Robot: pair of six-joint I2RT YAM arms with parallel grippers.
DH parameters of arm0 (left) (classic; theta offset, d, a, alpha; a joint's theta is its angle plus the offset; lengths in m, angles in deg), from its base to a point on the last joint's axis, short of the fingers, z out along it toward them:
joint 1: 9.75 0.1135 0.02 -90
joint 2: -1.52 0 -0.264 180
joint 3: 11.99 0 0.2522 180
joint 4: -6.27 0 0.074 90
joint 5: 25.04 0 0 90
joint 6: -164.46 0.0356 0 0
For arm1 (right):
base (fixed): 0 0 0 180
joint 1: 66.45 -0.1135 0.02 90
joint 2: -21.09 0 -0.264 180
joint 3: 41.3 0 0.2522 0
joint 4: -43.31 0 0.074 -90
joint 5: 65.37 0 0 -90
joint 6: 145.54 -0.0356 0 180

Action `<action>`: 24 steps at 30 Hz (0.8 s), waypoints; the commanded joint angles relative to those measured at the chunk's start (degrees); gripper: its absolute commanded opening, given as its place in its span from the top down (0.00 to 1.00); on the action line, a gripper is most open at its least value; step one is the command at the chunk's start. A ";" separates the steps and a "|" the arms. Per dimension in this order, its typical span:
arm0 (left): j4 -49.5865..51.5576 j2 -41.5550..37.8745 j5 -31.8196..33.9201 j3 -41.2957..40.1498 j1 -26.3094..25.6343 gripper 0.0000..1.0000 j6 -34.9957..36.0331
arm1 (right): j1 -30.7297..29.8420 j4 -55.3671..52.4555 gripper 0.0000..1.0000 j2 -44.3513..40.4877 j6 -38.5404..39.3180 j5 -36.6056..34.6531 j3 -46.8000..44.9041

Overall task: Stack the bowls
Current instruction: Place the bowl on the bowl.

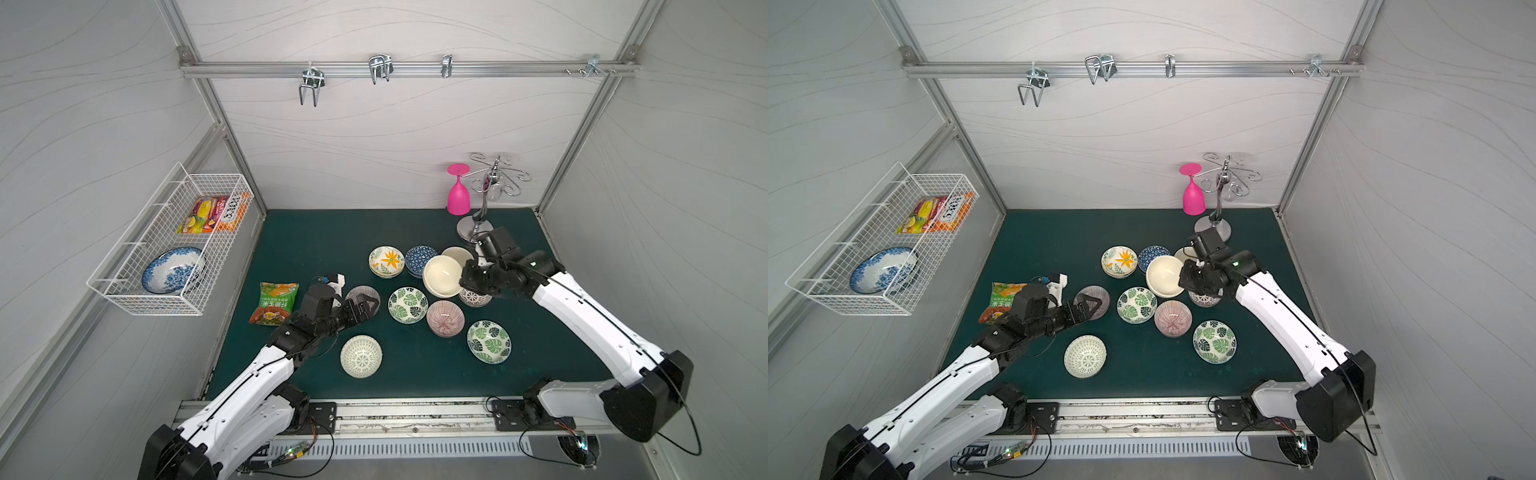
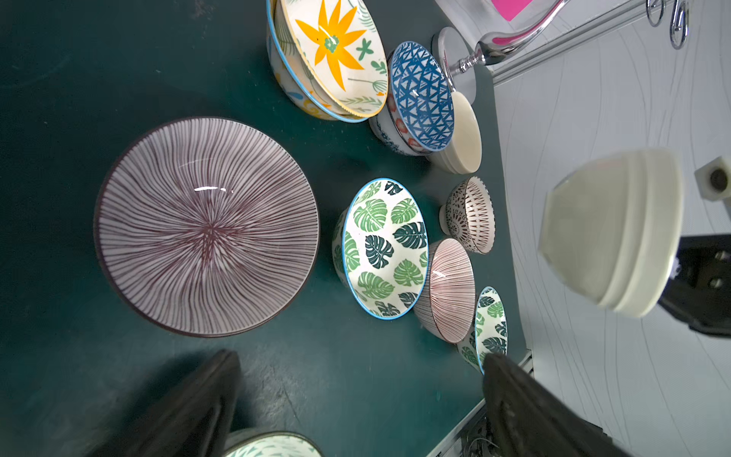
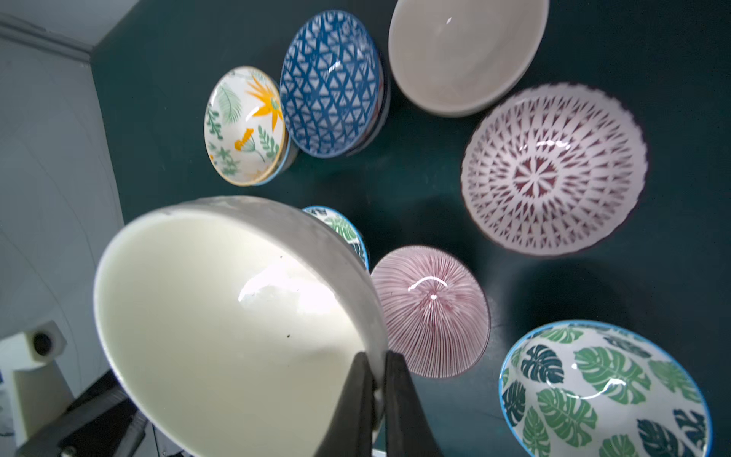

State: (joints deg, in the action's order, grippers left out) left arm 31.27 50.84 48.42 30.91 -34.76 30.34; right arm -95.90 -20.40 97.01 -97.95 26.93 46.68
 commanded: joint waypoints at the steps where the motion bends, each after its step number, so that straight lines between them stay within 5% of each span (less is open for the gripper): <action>1: -3.81 0.67 -0.86 0.94 0.23 0.00 0.49 | 6.10 -0.17 1.00 3.92 5.65 4.05 3.92; 9: -5.01 2.99 -0.86 2.05 0.25 0.00 1.40 | 15.51 2.74 1.00 14.39 9.61 6.43 10.00; 24: -6.55 8.38 -2.20 4.77 0.45 0.00 3.02 | 17.82 5.42 1.00 29.58 12.57 3.24 17.61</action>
State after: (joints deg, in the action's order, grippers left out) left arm 27.84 58.58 47.22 32.64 -34.70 31.93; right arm -78.35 -16.77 126.17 -86.65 30.47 61.56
